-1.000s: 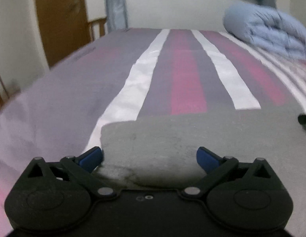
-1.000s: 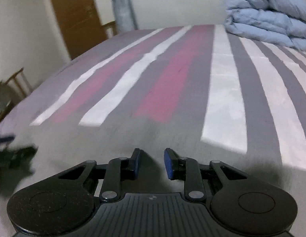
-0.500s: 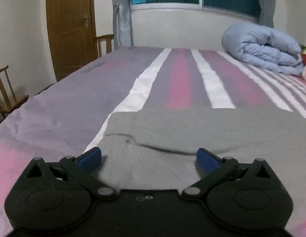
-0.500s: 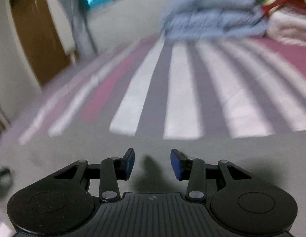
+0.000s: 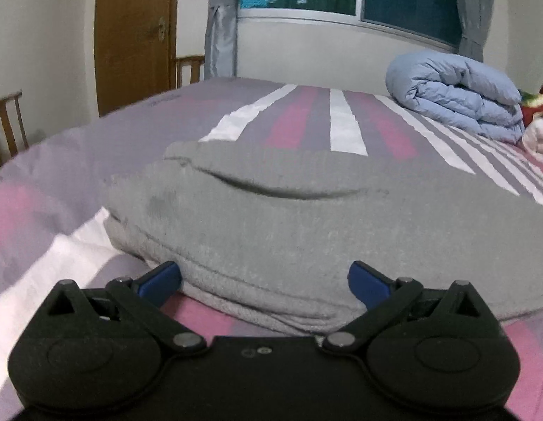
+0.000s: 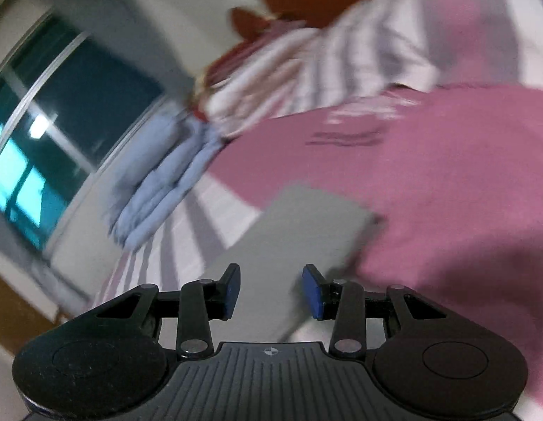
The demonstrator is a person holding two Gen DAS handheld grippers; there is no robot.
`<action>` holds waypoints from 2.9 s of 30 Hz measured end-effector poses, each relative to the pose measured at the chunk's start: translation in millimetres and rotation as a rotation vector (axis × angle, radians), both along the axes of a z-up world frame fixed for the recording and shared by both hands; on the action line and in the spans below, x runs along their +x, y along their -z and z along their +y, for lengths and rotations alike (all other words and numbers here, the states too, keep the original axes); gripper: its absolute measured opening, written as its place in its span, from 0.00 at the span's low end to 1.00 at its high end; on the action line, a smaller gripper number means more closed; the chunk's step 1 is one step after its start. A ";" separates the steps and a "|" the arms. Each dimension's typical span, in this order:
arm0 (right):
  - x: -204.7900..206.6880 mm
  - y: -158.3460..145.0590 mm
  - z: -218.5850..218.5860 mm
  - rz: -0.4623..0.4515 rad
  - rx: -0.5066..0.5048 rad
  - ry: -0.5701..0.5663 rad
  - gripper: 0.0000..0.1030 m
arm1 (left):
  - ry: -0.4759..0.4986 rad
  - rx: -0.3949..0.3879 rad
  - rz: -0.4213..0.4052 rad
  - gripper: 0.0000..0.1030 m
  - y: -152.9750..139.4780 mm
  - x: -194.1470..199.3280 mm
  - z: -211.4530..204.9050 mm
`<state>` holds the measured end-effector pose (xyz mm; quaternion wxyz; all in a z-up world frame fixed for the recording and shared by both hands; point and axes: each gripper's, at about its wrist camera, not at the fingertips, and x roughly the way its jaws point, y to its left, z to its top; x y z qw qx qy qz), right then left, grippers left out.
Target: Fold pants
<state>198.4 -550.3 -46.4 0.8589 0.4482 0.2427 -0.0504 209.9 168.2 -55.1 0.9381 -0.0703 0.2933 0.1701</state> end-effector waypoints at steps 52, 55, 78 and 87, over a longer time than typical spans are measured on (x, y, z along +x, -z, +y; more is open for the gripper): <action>-20.2 -23.7 397.5 -0.183 -0.463 -1.024 0.47 | -0.249 -0.208 -0.109 0.94 -0.7 -67.6 79.0; -31.0 -33.3 387.9 -0.236 -0.405 -1.052 0.46 | -0.254 -0.207 -0.108 0.94 0.2 -66.7 78.2; -0.4 -35.3 323.0 -0.216 -0.266 -0.763 0.39 | -0.220 -0.152 -0.085 0.94 -5.1 -56.6 64.0; 37.2 -6.0 255.0 0.003 -0.378 -0.609 0.39 | -0.210 -0.128 -0.087 0.94 -6.9 -49.1 58.8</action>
